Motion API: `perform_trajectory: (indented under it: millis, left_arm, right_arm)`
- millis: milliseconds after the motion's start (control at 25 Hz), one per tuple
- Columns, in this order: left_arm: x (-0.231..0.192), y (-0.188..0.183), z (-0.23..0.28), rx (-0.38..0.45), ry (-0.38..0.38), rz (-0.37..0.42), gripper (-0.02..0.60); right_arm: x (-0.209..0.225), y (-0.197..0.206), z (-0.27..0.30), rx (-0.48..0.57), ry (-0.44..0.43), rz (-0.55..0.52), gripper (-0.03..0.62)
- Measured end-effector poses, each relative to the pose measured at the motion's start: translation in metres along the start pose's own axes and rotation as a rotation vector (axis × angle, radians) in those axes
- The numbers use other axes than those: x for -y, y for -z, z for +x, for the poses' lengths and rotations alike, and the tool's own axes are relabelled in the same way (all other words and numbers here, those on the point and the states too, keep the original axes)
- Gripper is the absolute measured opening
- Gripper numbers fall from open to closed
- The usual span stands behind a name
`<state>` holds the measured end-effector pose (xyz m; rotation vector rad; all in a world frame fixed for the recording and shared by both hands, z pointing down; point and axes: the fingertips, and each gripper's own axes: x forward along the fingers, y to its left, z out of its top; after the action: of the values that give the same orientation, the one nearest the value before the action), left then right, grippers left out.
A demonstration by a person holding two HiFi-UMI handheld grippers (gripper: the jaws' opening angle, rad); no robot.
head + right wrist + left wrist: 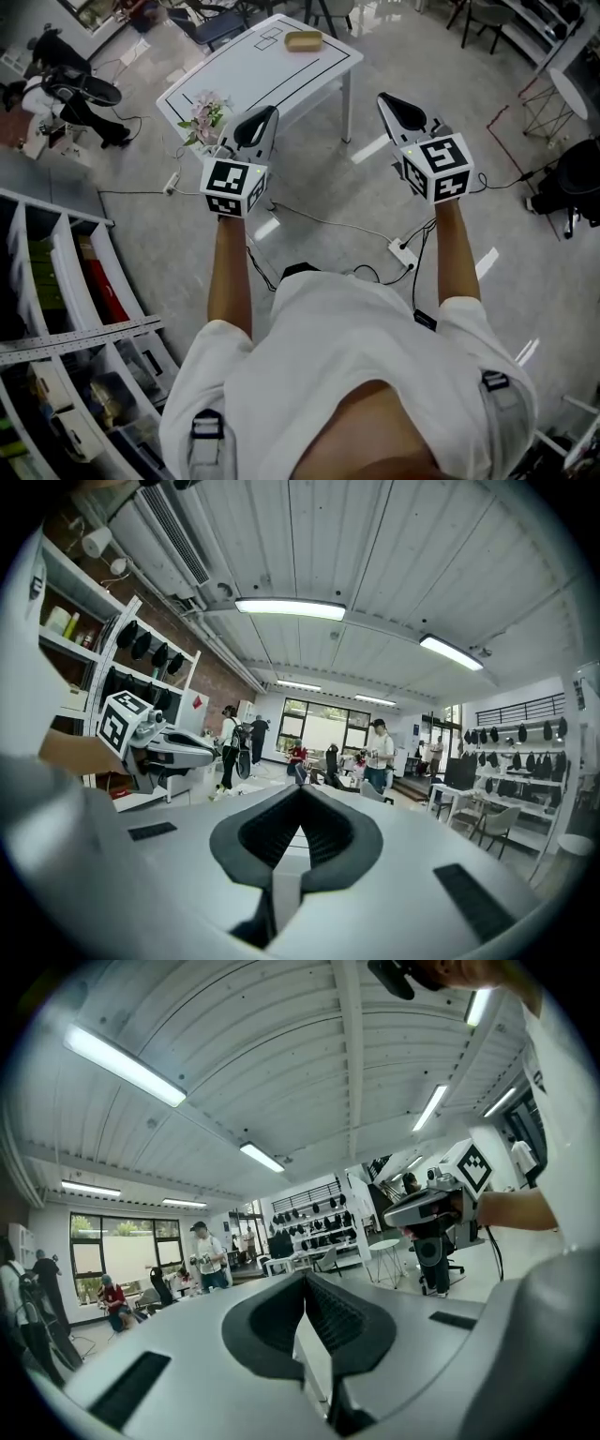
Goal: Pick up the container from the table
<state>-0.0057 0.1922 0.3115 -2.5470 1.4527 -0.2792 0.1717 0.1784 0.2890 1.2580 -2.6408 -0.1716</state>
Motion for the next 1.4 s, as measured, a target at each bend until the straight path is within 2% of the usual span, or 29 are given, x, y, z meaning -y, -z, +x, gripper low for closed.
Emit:
perform_trajectory:
  millis: [200, 480, 760, 880, 1080, 1400]
  left_arm:
    - [0.006, 0.003, 0.026, -0.022, -0.020, -0.020, 0.018]
    - [-0.018, 0.005, 0.078, -0.034, -0.006, 0.022, 0.018]
    - [-0.091, 0.031, 0.159, 0.001, -0.008, 0.001, 0.018]
    - [-0.129, 0.047, 0.196, -0.010, -0.013, -0.021, 0.018]
    - [-0.191, 0.062, 0.254, -0.027, 0.005, -0.005, 0.018]
    - [-0.271, 0.090, 0.336, -0.038, 0.036, -0.023, 0.018]
  right_arm:
    - [0.024, 0.006, 0.003, 0.012, -0.027, -0.003, 0.014]
    - [0.065, 0.017, 0.043, 0.022, -0.005, 0.031, 0.012]
    - [0.107, 0.030, 0.134, 0.006, 0.010, 0.048, 0.012]
    - [0.129, 0.028, 0.182, -0.002, 0.022, 0.061, 0.014]
    - [0.161, 0.014, 0.270, -0.009, 0.020, 0.070, 0.014]
    - [0.188, 0.017, 0.389, -0.047, 0.009, 0.075, 0.015]
